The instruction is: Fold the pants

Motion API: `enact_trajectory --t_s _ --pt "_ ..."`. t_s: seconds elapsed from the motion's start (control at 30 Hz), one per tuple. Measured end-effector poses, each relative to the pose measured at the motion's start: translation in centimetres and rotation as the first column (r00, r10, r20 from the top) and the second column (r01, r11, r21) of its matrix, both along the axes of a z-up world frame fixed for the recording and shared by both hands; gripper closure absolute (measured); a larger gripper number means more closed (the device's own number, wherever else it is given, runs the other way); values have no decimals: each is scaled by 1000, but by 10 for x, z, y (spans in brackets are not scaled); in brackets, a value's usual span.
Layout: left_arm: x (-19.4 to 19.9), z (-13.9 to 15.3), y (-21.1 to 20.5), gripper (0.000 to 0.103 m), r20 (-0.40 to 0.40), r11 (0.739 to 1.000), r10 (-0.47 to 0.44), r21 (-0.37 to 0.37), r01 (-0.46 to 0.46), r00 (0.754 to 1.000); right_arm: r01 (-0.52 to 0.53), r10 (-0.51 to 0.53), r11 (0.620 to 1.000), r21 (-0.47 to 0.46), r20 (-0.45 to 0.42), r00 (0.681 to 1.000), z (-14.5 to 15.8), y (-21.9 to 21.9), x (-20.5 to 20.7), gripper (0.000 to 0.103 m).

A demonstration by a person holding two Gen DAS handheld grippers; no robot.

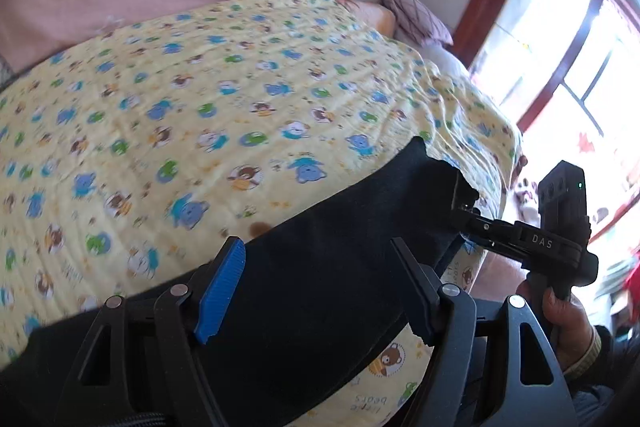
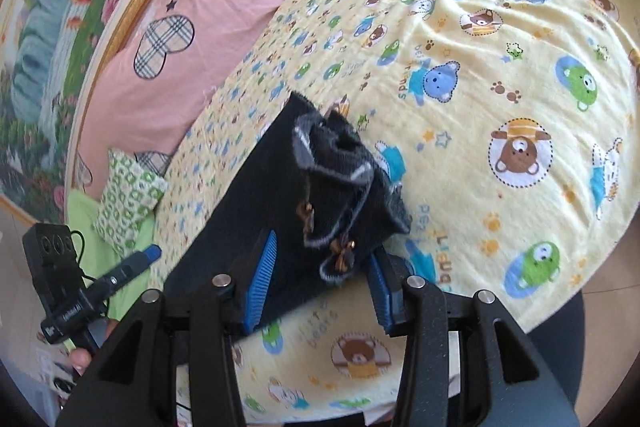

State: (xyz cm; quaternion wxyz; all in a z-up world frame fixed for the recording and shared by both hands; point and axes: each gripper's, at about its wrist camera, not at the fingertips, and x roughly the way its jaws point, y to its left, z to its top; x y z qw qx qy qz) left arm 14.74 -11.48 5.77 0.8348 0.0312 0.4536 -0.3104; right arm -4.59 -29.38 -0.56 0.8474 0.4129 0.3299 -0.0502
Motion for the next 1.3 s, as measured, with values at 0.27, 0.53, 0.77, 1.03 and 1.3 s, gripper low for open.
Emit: enact_trajectory --t_s 0.27,0.53,0.77,1.03,1.3 --pt "28 -1 -66 30 -34 973 -223 57 224 974 -45 44 999 12 66 997 -8 -18 -6 90" --pt "58 -26 -142 33 -185 874 -472 33 486 862 -102 100 995 2 141 985 -9 -19 -14 90" --pt "78 -64 -177 55 -330 822 -535 9 569 778 -135 142 989 -54 145 979 -7 -13 -17 90" --pt "72 -40 -160 92 -259 828 -556 -89 554 790 -157 170 983 -93 157 973 0 -10 -15 90" --pt "58 19 -107 93 -112 852 -515 -181 492 850 -243 280 957 -158 284 917 46 10 -7 90"
